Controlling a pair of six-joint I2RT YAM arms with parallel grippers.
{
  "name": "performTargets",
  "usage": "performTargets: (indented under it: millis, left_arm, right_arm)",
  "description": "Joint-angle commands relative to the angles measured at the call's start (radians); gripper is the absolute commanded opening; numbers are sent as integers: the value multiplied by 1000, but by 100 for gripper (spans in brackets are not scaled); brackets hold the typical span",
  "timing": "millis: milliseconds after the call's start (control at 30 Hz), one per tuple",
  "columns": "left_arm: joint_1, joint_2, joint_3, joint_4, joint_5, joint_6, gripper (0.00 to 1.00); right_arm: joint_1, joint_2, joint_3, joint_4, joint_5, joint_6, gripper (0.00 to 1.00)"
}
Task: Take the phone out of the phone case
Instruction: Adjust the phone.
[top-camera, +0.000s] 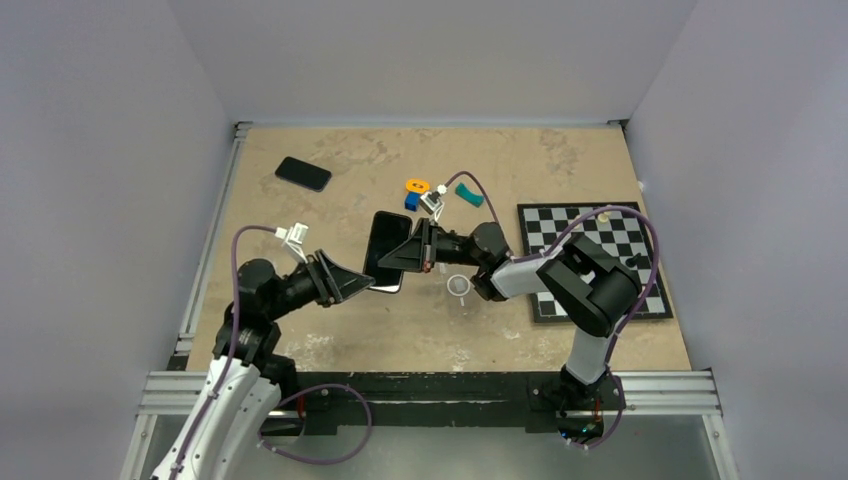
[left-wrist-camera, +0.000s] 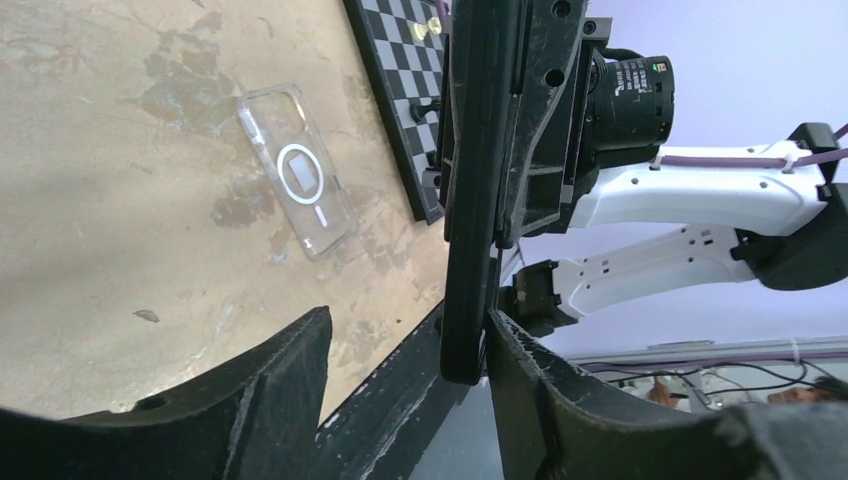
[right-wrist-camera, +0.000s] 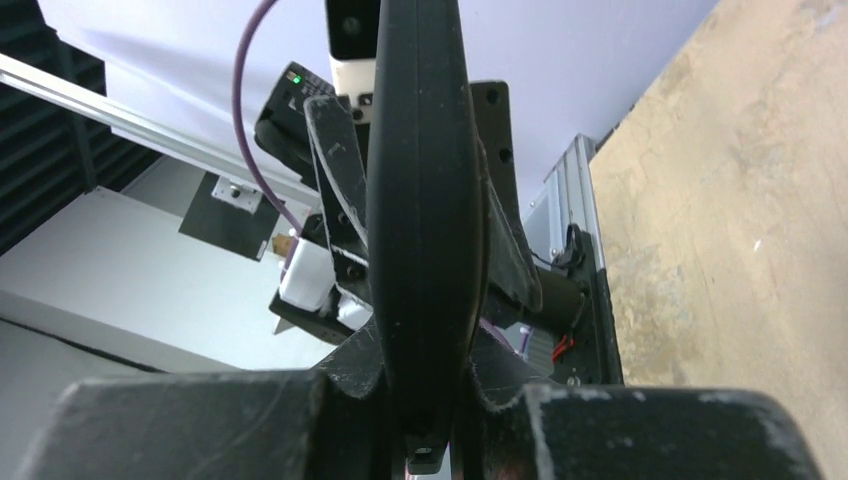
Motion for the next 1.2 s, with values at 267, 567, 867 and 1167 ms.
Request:
performTargets:
  millis: [267, 567, 867, 1167]
  left_arm:
    - [-1, 60, -35, 240, 131, -97, 30]
    - [-1, 88, -34, 334, 173, -126, 0]
    - [-1, 49, -56, 405, 206, -190, 0]
    - [-1, 79, -81, 538, 228, -277, 0]
  right_arm:
    - [41, -54, 106, -44, 90, -66, 0]
    - [13, -133, 67, -159, 71, -150, 34]
    - [-88, -225, 106, -373, -1, -280, 52]
    - [-132, -169, 163, -230, -70, -209, 44]
